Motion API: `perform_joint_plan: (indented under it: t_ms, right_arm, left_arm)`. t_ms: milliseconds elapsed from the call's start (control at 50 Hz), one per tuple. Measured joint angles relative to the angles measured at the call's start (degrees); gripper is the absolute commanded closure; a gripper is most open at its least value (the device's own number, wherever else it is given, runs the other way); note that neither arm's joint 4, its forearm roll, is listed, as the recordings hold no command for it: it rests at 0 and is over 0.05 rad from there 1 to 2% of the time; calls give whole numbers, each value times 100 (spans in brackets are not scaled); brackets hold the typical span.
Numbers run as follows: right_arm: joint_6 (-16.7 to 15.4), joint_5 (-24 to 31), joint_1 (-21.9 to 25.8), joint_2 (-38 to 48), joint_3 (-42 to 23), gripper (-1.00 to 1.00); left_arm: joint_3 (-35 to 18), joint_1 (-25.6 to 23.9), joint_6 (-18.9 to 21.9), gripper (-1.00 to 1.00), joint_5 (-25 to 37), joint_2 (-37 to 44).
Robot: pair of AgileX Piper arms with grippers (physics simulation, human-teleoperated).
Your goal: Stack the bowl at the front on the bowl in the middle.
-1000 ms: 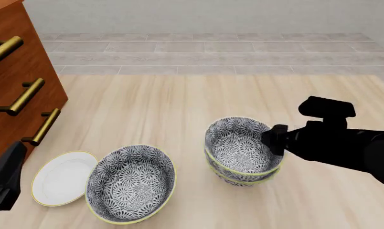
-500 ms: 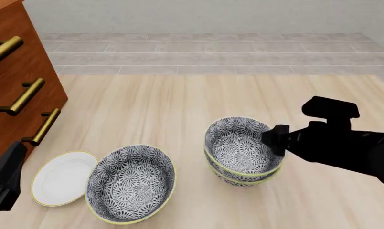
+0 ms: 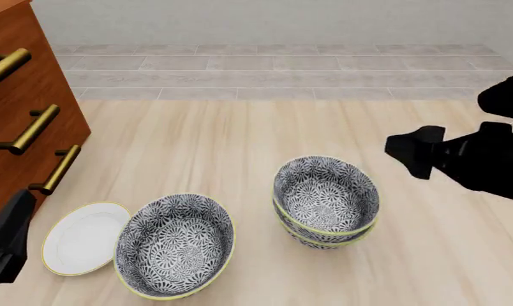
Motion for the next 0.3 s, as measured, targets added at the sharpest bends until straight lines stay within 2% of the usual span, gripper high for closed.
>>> perform_joint_plan:
  t_ms: [140, 300]
  right_arm:
    - [-127, 377, -107, -496, -219, -100]
    - [-431, 707, -355, -1061, -485, -100]
  left_arm:
    - [0, -9, 5, -100, 14, -12]
    - [1, -16, 12, -100, 30, -24]
